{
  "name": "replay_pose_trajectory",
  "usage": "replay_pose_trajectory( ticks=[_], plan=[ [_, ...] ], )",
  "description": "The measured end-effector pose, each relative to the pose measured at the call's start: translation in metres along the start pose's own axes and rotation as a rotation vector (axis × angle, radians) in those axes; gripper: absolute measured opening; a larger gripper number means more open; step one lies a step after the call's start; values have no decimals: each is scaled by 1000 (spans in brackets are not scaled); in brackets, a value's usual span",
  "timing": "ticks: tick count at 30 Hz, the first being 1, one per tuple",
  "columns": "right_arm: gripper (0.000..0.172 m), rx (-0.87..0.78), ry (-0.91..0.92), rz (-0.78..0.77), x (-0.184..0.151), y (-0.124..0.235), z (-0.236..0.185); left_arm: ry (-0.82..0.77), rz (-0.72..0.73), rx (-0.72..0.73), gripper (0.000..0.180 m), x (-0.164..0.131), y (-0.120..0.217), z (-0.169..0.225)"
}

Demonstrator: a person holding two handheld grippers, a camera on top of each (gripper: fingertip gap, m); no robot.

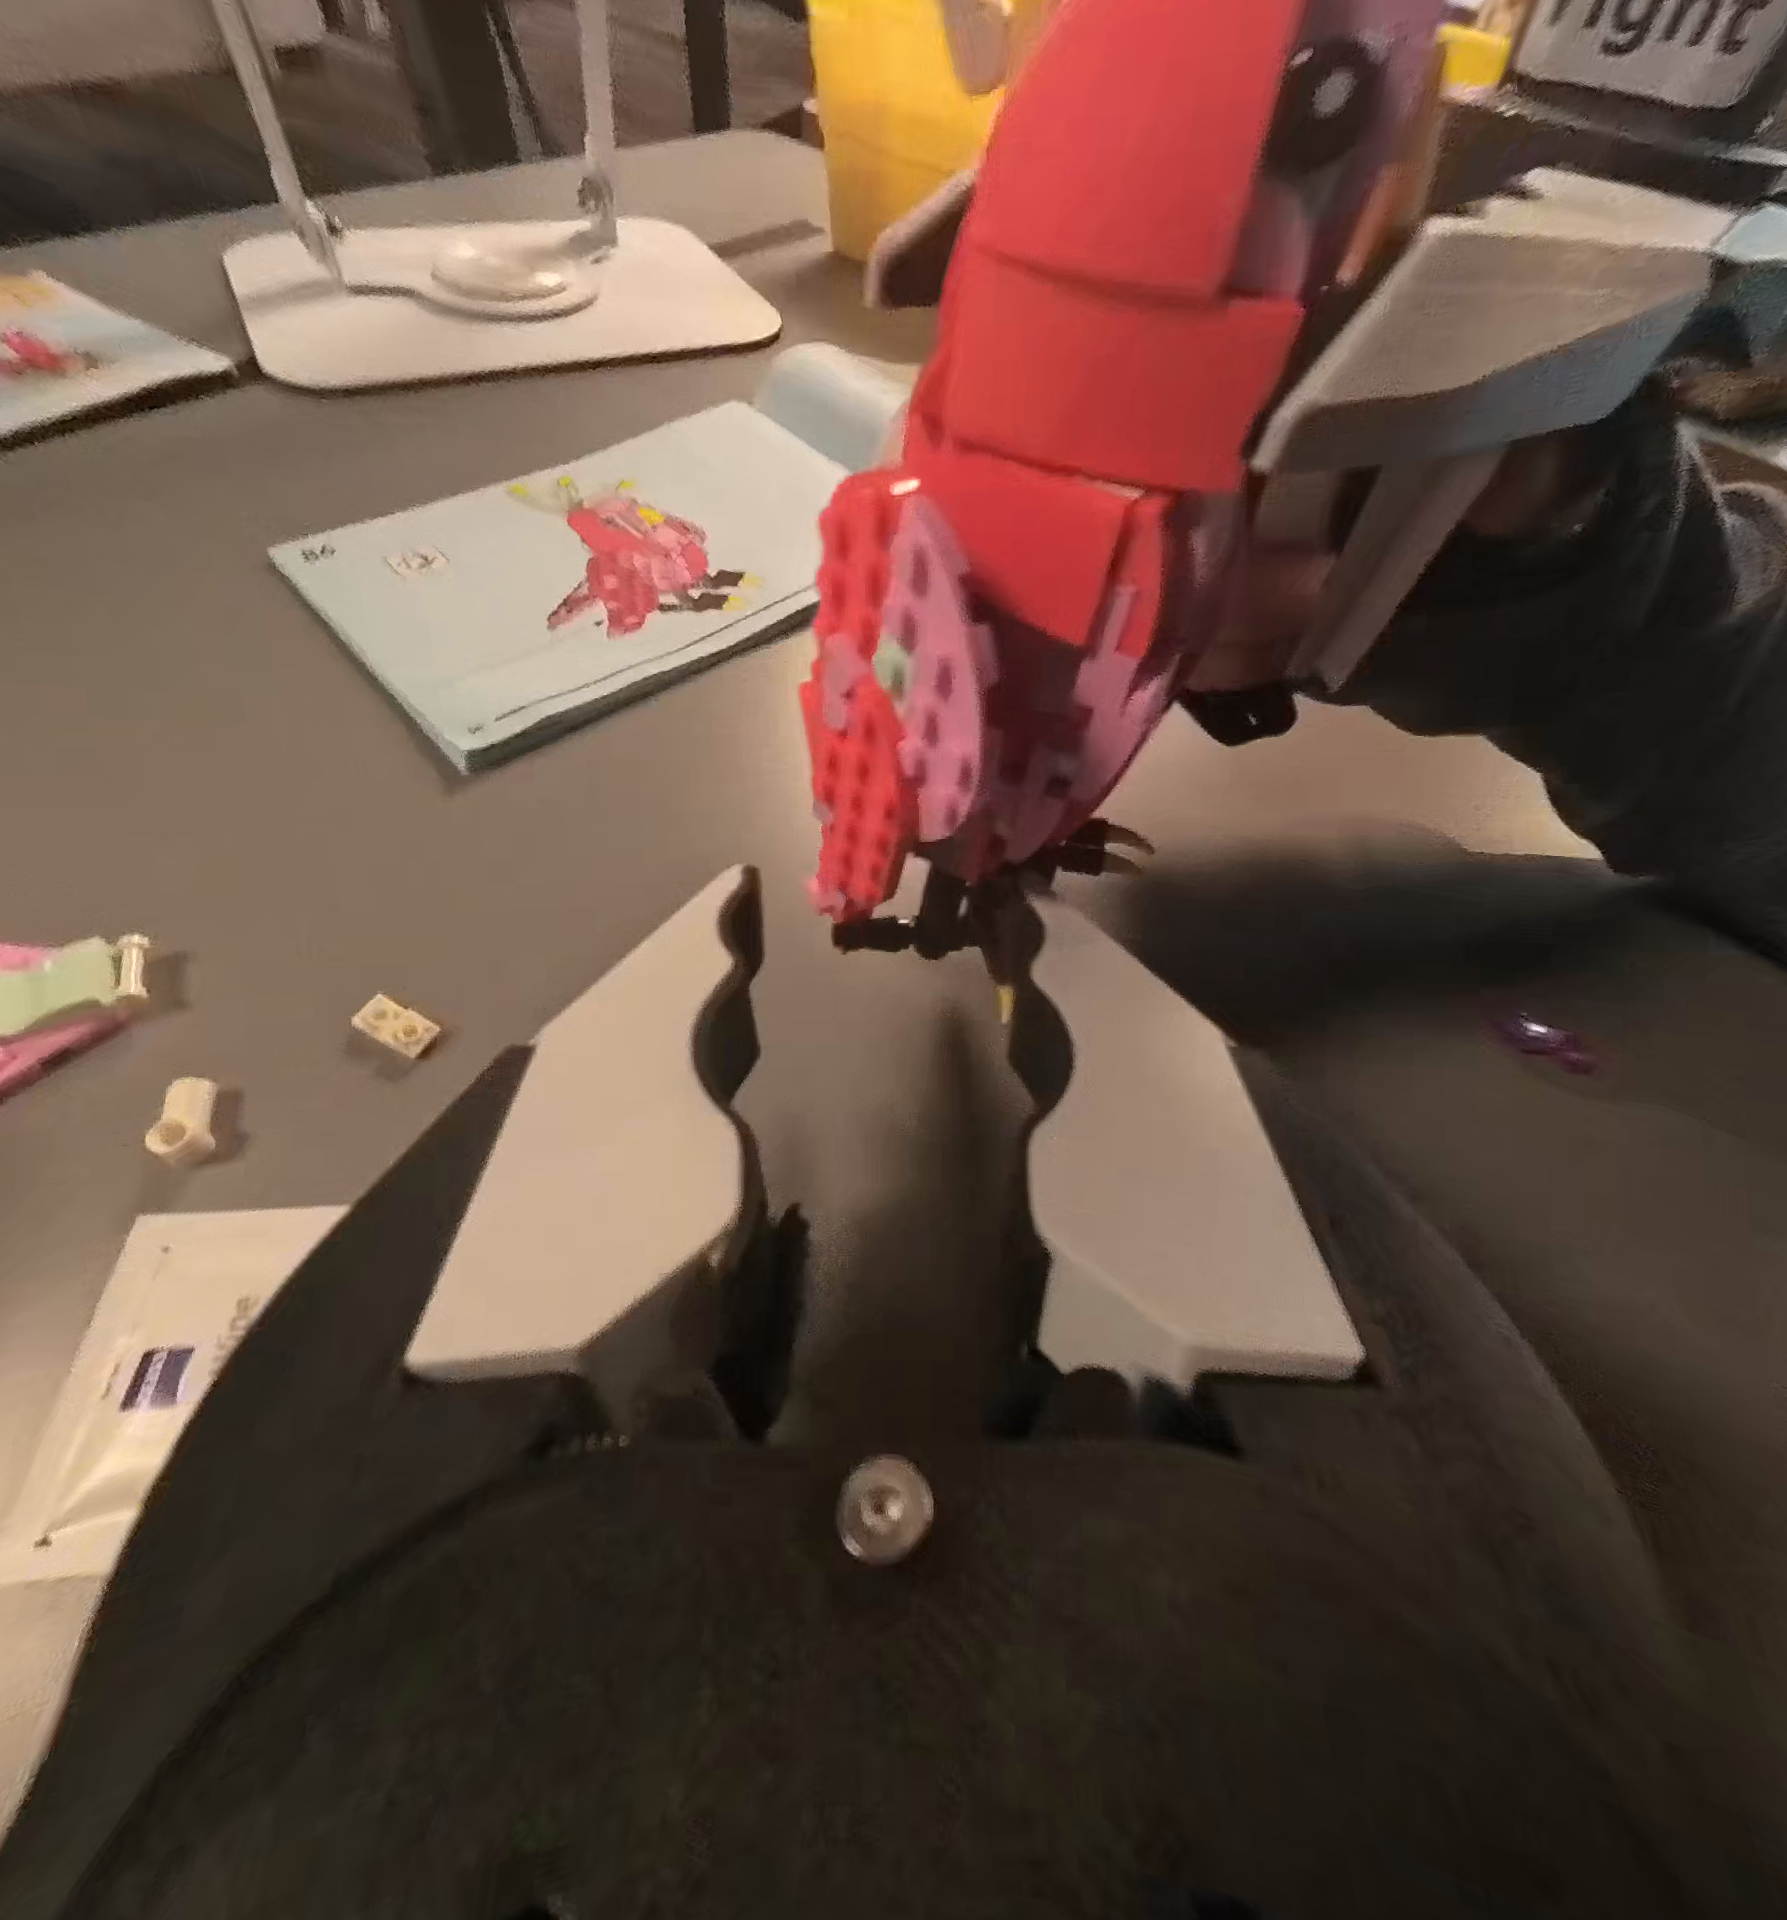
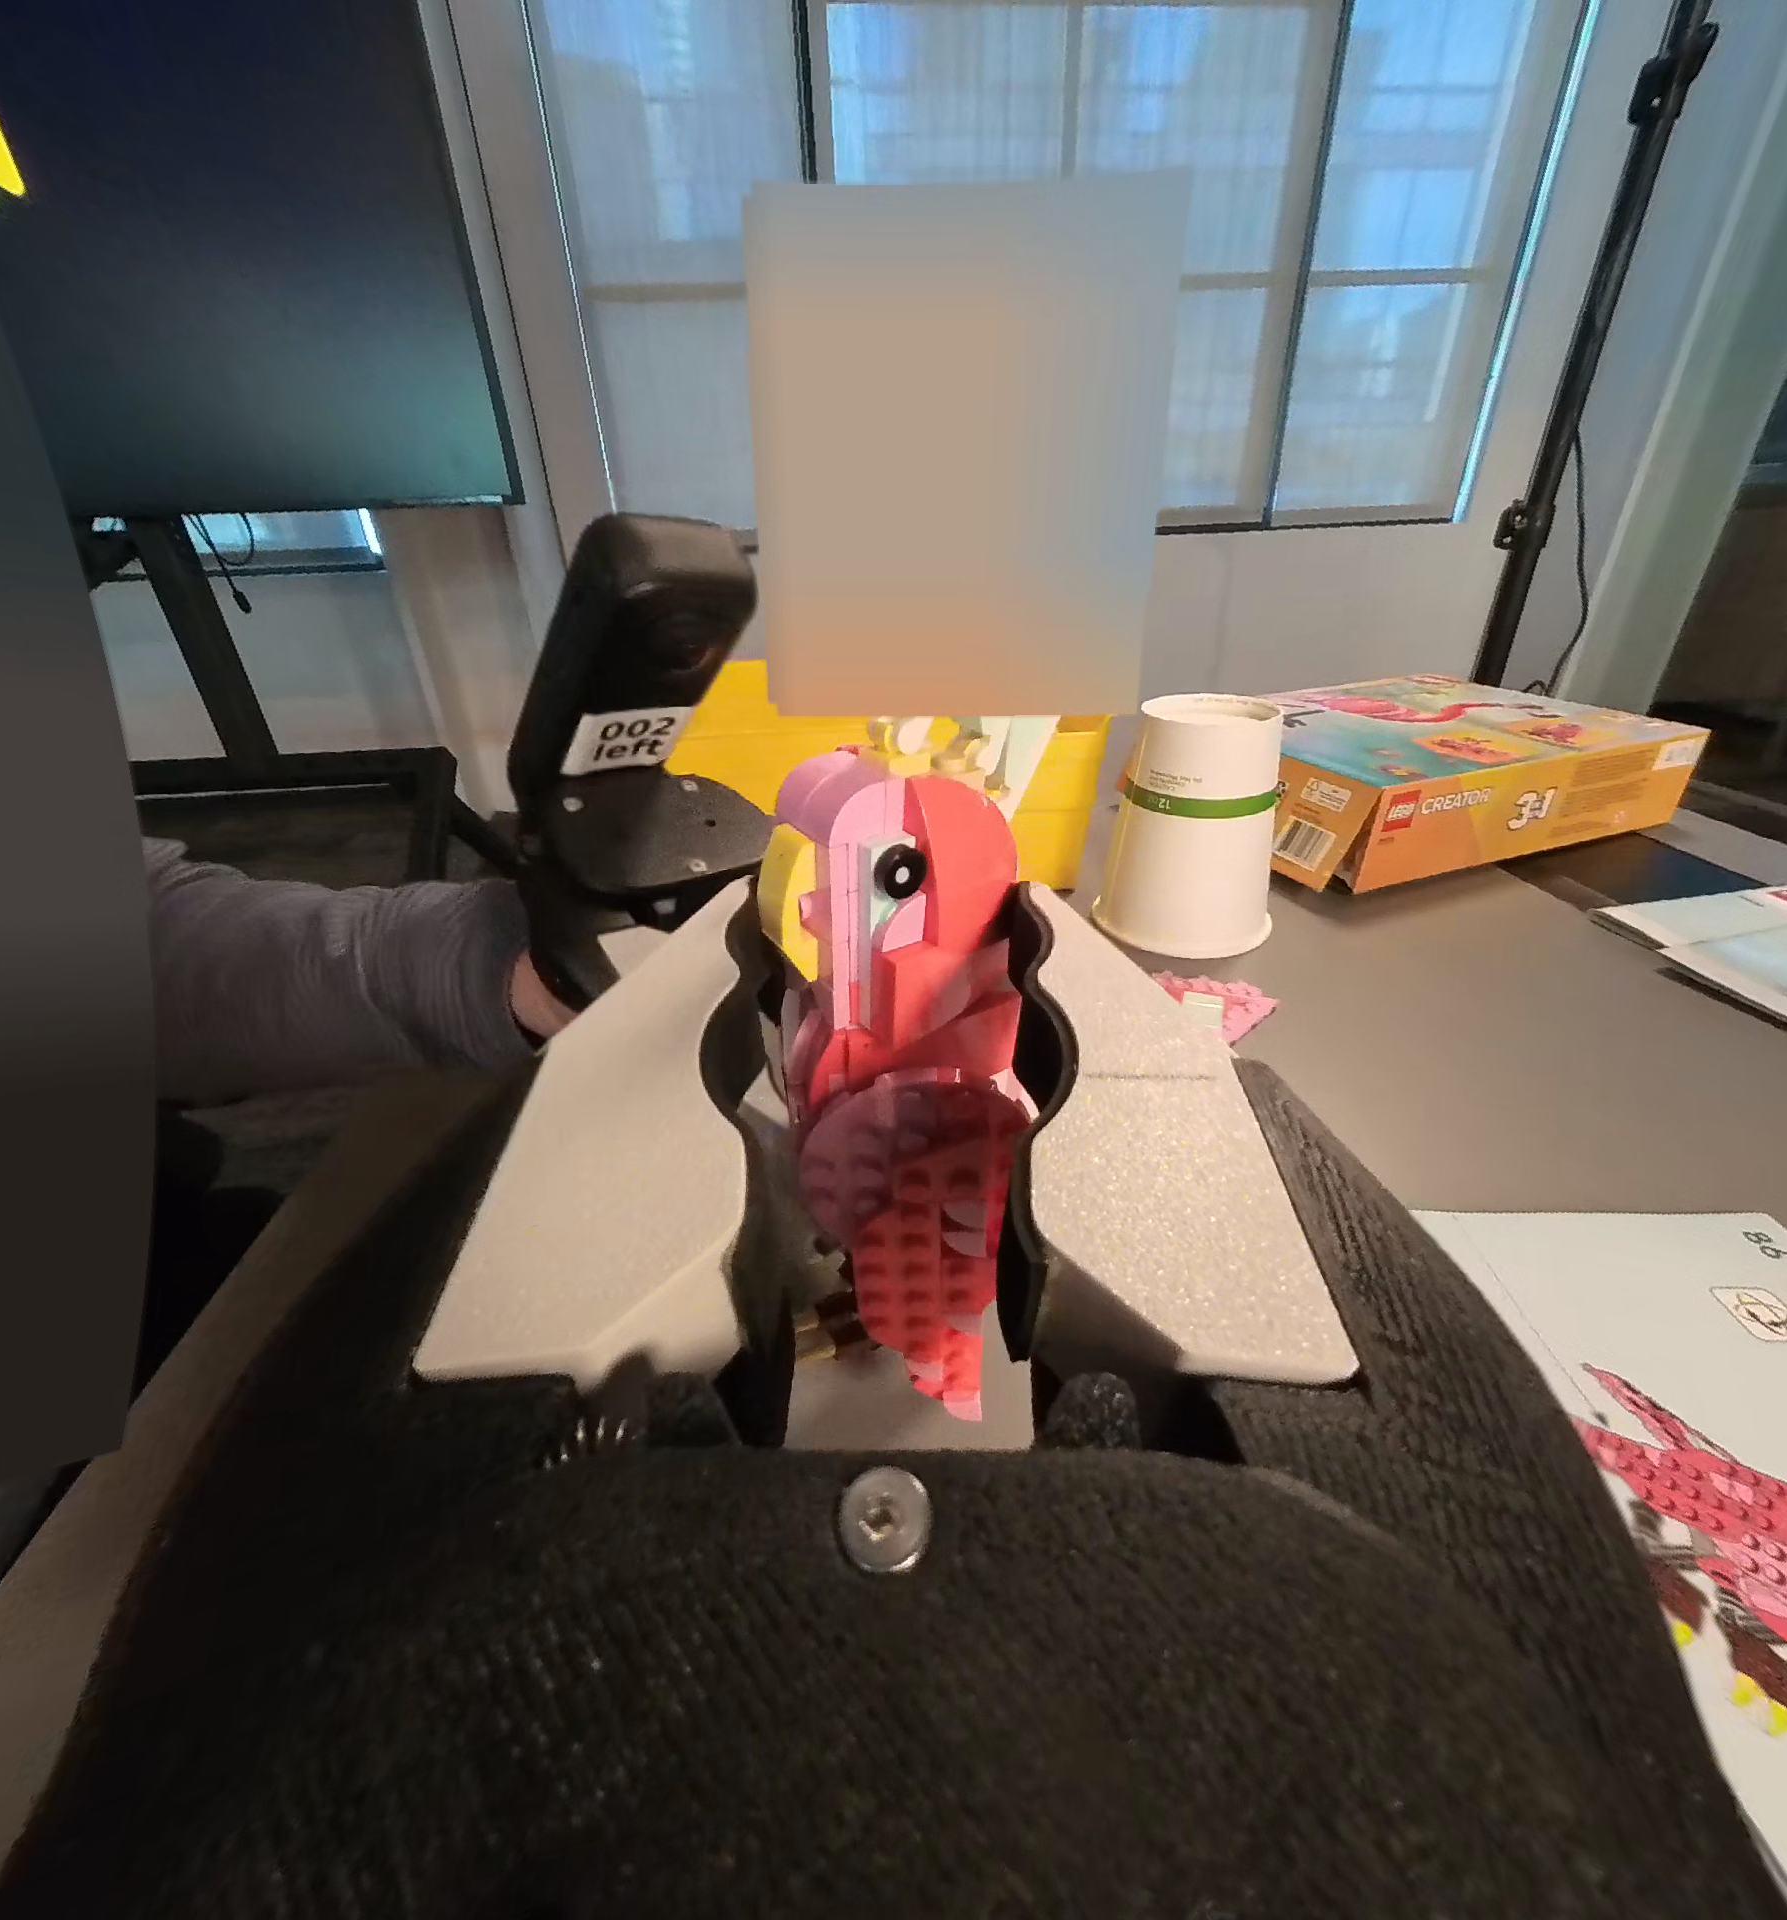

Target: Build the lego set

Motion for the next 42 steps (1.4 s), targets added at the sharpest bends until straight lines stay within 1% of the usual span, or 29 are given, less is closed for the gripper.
replay_pose_trajectory(
  ticks=[1, 3, 8, 11, 15, 20, 24, 26, 28, 30, 37, 39, 42],
  plan=[
    [45, 2, -3, 1, 0, 0, 0, -9, 3, -6, 39, 1, -1, 1],
    [44, 0, -5, -2, -2, 0, 1, -5, -11, -24, 31, 0, -4, 3],
    [44, -5, -21, -21, -8, 0, 4, 56, -69, -40, 31, -3, -13, 4],
    [44, 1, -32, -48, -12, 5, 7, 66, -114, -81, 30, -6, -17, 4],
    [44, 20, -40, -112, -20, 9, 8, 29, -189, -121, 31, -12, -20, 3],
    [45, 56, 7, -161, -19, 14, 1, -32, -202, -154, 33, -13, -21, 6],
    [44, 91, 74, -192, -20, 19, -10, -85, -212, -143, 46, -15, -19, 8],
    [44, 99, 104, -199, -21, 20, -14, -82, -216, -145, 54, -16, -16, 8],
    [45, 92, 143, -203, -21, 22, -17, -69, -228, -194, 75, -19, -11, 8],
    [45, 86, 177, -209, -21, 25, -19, -55, -206, -217, 80, -19, -6, 7],
    [47, 59, 192, -197, -23, 30, -23, -99, -95, -239, 76, -9, 5, 9],
    [53, 51, 191, -192, -21, 31, -23, -119, -70, -235, 73, -5, 5, 11],
    [55, 51, 181, -173, -20, 31, -23, -163, -40, -200, 61, -1, 6, 12]
  ],
)
Point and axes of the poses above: each gripper's, where its closed fingertips meet, y back along the fingers, x out of its top, z = x × y across the jaws, the point moved 6 cm from there along y, back along the fingers, and after that the axes turned 1 degree about x, right-handed, at the moved point
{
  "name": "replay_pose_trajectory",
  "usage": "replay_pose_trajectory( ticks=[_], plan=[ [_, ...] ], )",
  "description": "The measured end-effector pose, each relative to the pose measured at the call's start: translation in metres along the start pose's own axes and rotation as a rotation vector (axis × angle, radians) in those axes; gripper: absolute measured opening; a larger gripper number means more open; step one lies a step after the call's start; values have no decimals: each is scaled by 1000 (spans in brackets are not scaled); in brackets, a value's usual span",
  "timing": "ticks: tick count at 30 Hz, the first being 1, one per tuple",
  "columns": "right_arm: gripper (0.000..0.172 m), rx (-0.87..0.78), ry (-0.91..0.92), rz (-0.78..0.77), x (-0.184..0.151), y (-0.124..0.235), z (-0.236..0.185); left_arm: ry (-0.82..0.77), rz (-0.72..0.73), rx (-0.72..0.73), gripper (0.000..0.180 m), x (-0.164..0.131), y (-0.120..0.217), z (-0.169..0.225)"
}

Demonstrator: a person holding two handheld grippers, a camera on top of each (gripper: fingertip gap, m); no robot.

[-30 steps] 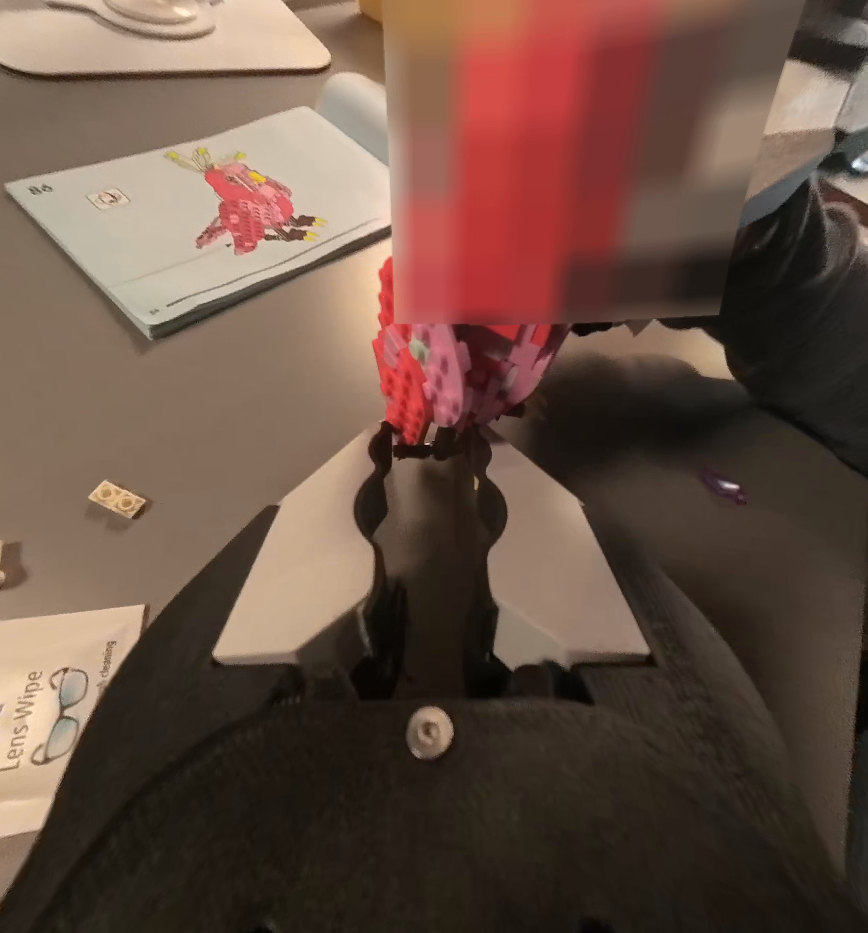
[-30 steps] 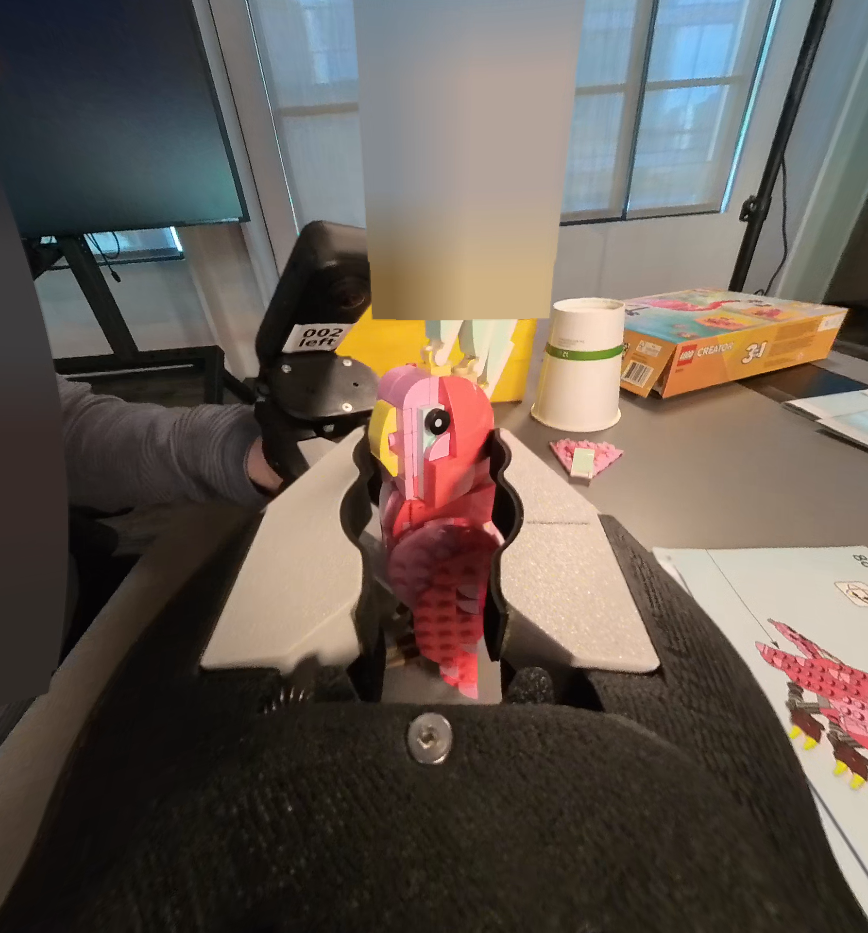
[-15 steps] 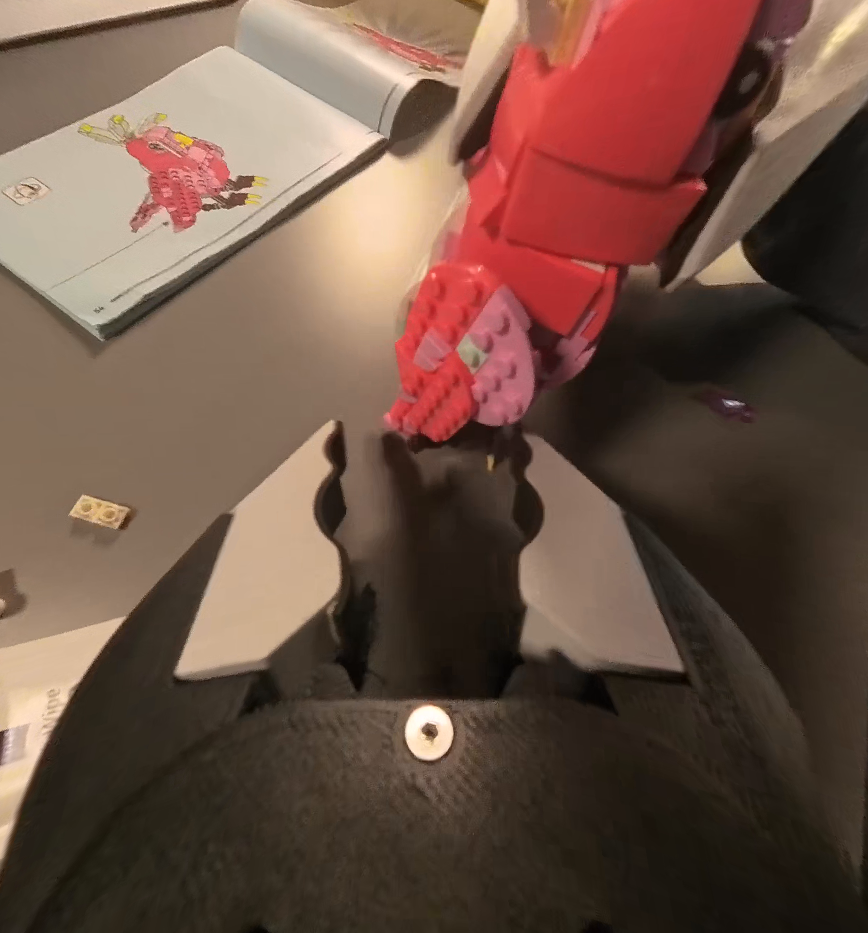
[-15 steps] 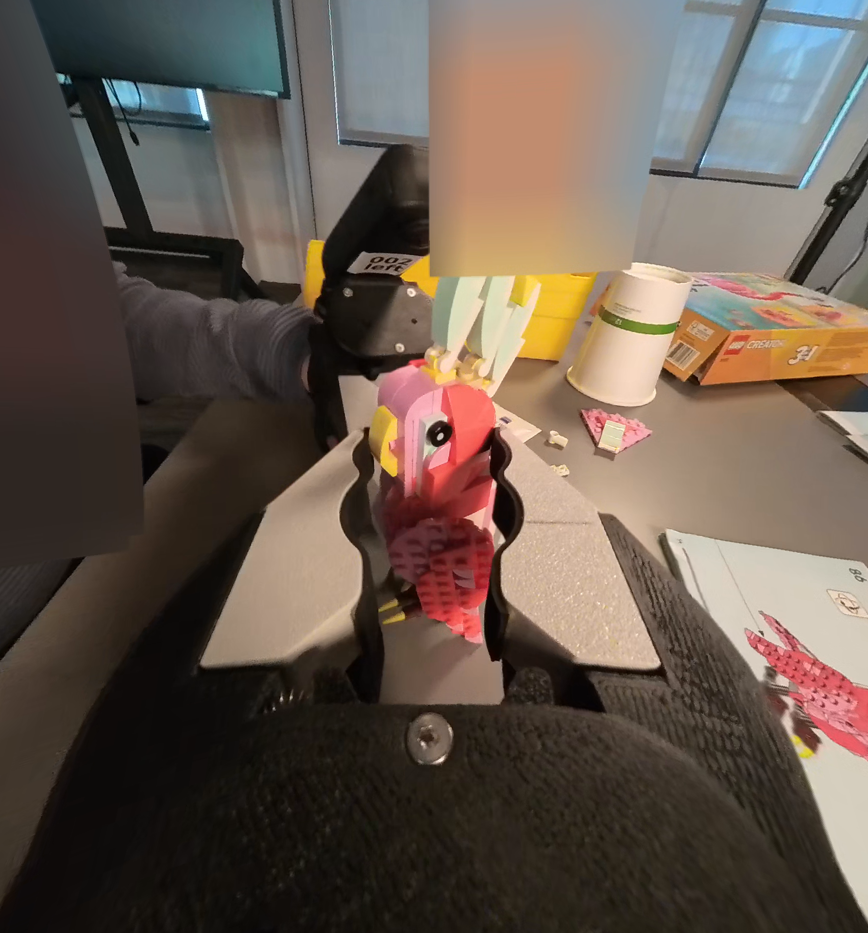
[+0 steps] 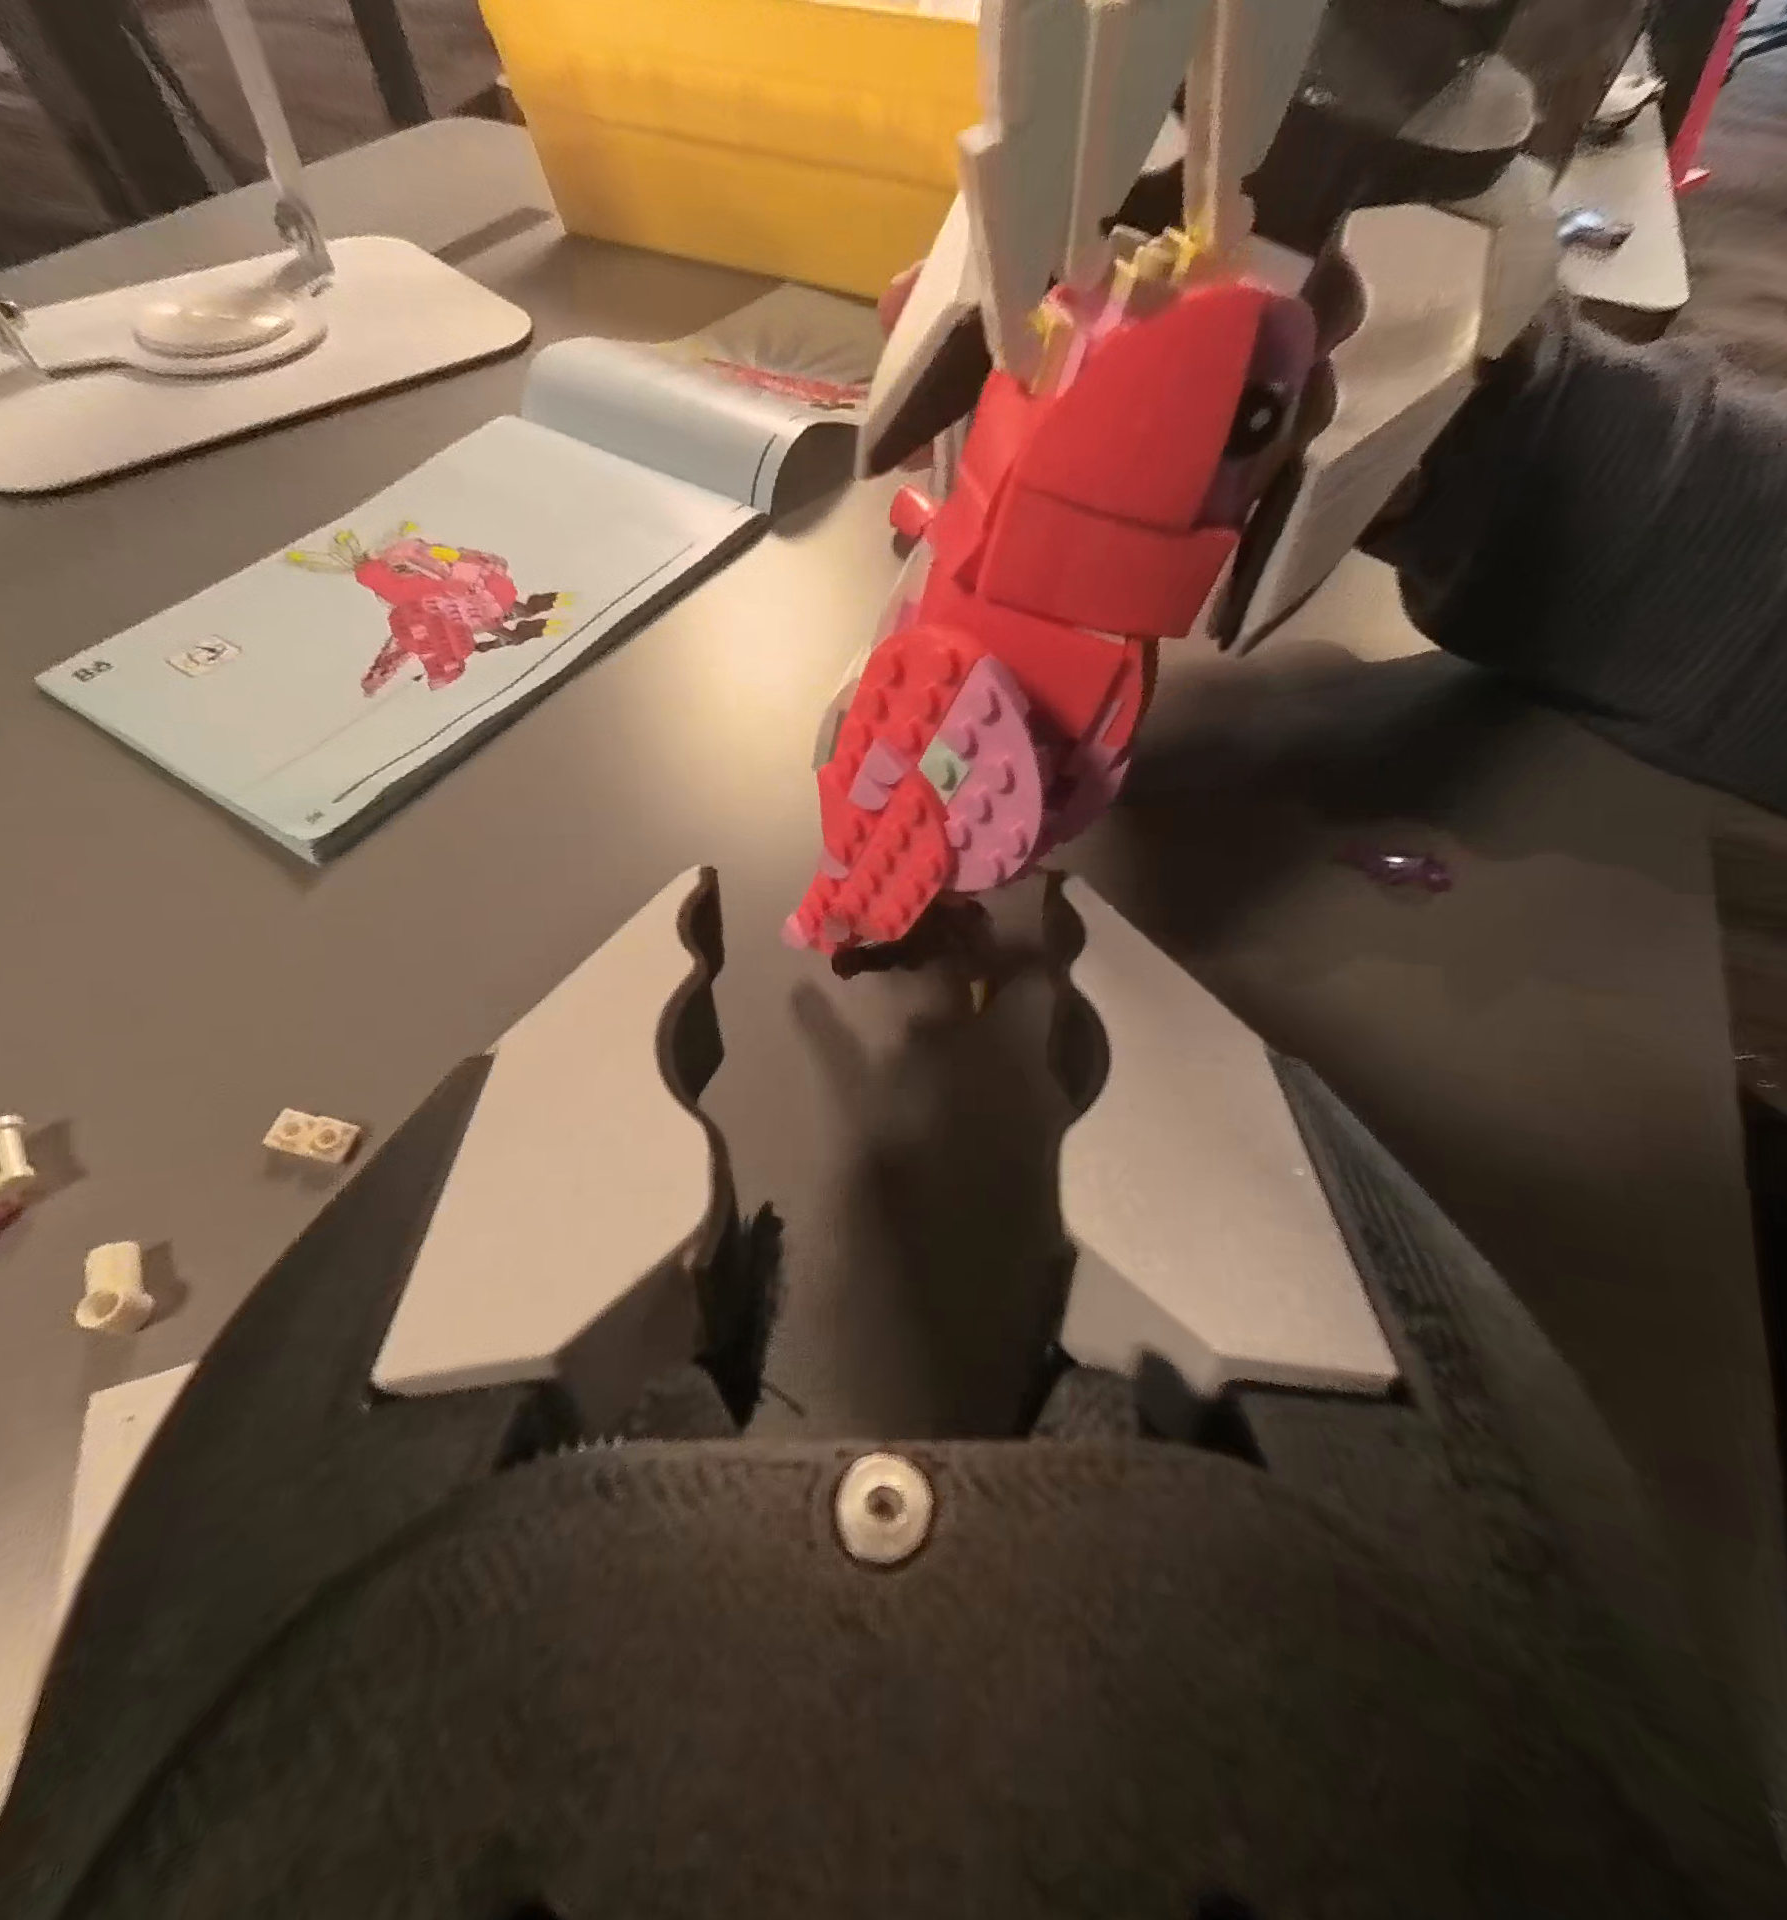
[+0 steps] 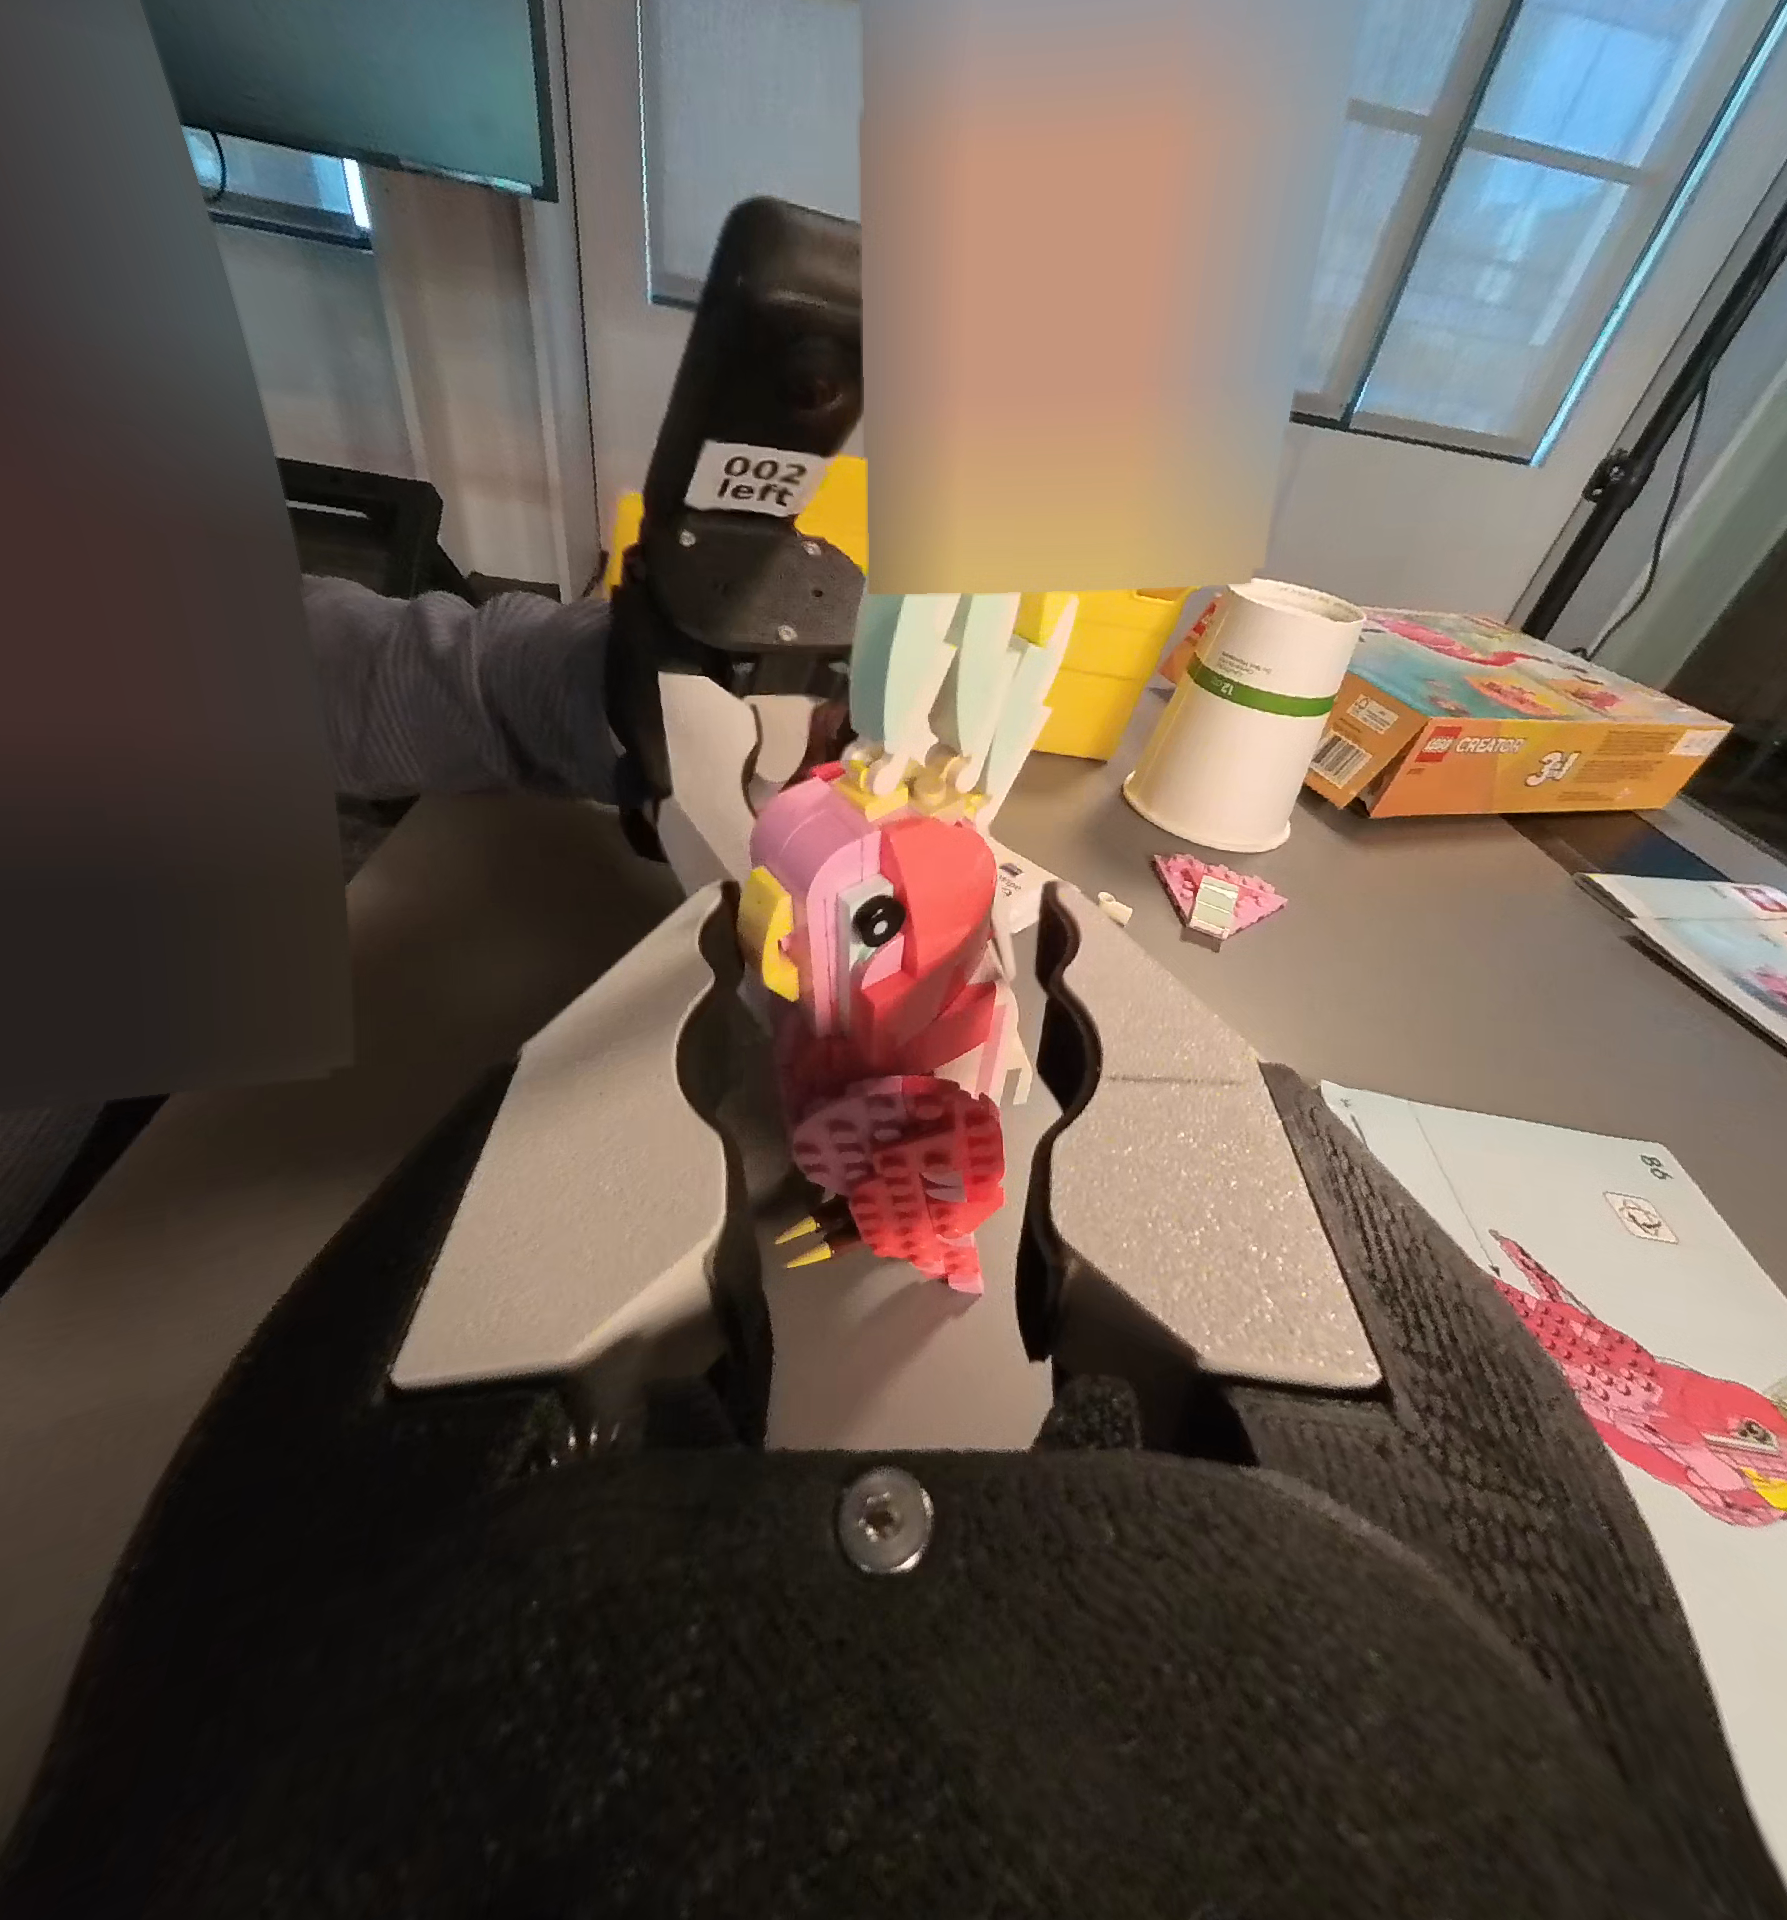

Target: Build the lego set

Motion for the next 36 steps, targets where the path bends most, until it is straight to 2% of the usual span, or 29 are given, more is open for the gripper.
replay_pose_trajectory(
  ticks=[3, 6, 7, 12, 14, 15, 19, 22, 25, 28, 29, 32, 36],
  plan=[
    [49, 7, -14, 9, 0, -1, 0, -23, -73, 25, 53, -8, 0, 0],
    [44, 3, -65, 17, 0, -3, 4, -101, -104, 33, 31, -15, 2, 8],
    [43, 1, -86, 20, 0, -4, 6, -146, -99, 37, 28, -17, 4, 12],
    [43, 2, -137, 24, 0, -8, 9, -405, -96, 72, 35, -21, -1, 31],
    [42, 0, -150, 24, 0, -8, 10, -437, -136, 80, 39, -24, -8, 32],
    [42, -2, -158, 26, 0, -8, 10, -439, -162, 81, 42, -26, -12, 32],
    [42, -12, -174, 37, -1, -9, 12, -386, -161, 91, 35, -20, -20, 30],
    [43, -13, -191, 51, -2, -8, 13, -269, -137, 151, 17, -15, -18, 24],
    [43, -13, -208, 61, -2, -7, 15, -119, -96, 197, 7, -12, -9, 13],
    [42, -10, -227, 67, -3, -6, 16, -19, -100, 211, 37, -13, -10, 0],
    [42, -6, -235, 70, -3, -6, 16, -6, -85, 184, 41, -11, -12, -1],
    [42, -8, -263, 76, -3, -5, 18, -34, -35, 150, 39, -4, -15, -4],
    [42, -14, -297, 81, -4, -2, 21, -147, -25, 152, 22, -1, -19, 0]
  ],
)
Point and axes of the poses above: each gripper's, where its closed fingertips meet, y back along the fingers, x out of its top, z = x × y across the jaws, the point moved 6 cm from there along y, back along the fingers, and after that the axes turned 1 degree about x, right-handed, at the moved point
